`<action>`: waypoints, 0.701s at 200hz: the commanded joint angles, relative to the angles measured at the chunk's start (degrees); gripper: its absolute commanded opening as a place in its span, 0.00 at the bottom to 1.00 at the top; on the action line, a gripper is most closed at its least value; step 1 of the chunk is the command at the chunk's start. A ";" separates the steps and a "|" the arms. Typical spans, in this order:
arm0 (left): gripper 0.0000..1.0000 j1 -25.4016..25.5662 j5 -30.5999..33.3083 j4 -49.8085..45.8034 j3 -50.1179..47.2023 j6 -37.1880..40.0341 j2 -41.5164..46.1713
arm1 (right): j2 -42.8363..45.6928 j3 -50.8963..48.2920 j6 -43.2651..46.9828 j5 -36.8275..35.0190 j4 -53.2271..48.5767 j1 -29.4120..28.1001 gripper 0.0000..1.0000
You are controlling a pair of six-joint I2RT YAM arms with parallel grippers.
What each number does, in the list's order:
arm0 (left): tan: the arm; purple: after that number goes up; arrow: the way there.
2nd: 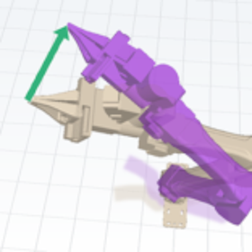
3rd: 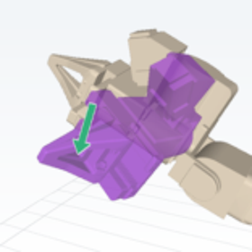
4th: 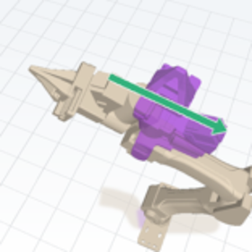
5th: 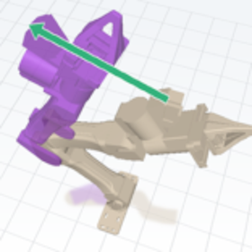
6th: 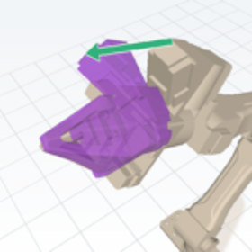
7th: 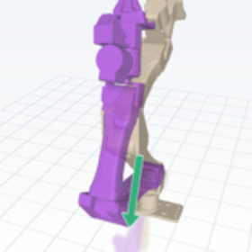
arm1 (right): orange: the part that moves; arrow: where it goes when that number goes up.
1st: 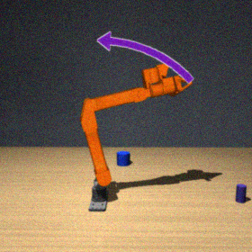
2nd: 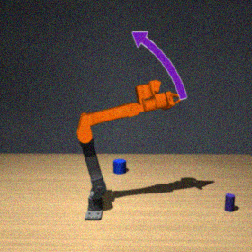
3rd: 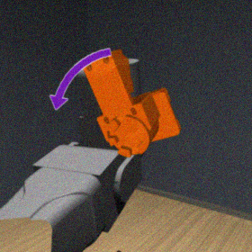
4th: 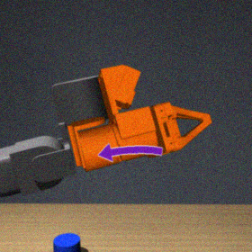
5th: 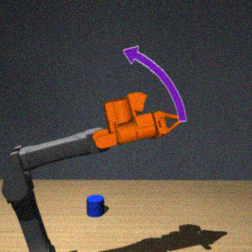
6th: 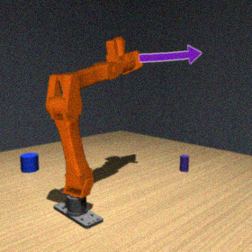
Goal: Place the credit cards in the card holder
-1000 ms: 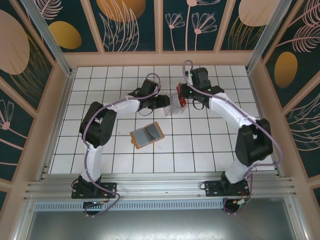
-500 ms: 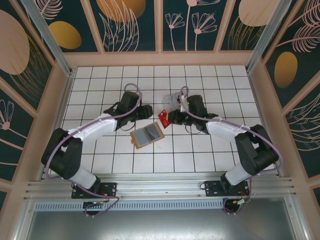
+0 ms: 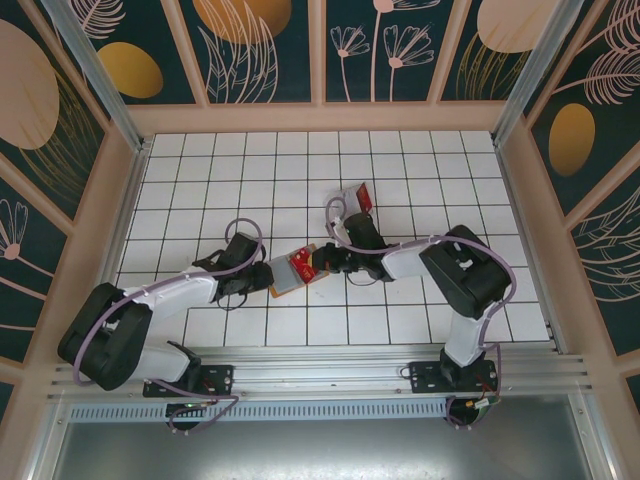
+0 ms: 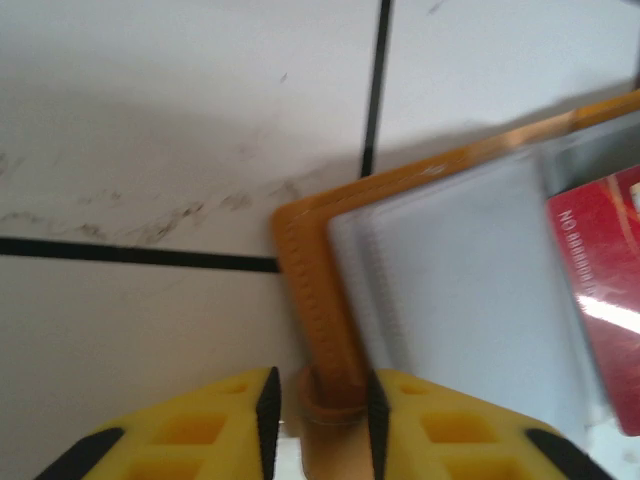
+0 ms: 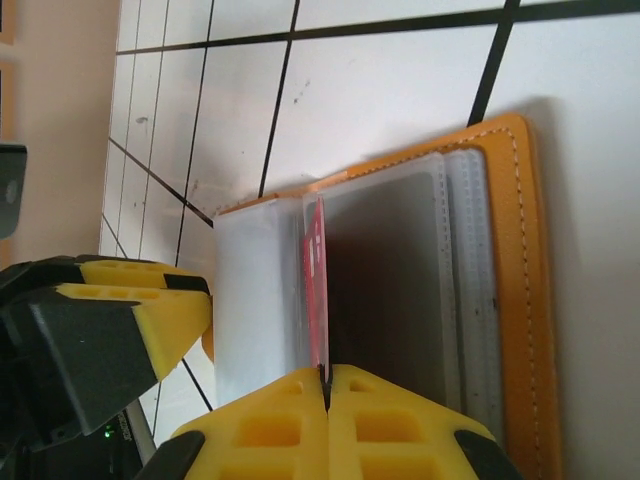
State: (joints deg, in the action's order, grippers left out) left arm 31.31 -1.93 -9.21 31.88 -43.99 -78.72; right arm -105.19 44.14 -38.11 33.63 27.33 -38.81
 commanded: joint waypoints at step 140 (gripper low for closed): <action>0.13 -1.22 -1.51 7.64 -3.58 -0.76 -7.24 | -3.68 1.92 -3.25 2.44 7.16 -1.56 0.08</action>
State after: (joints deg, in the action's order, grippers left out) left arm 30.26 -3.99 1.65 30.63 -44.71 -83.37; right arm -108.68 45.01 -42.35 35.97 34.20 -40.29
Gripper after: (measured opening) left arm 0.131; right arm 0.080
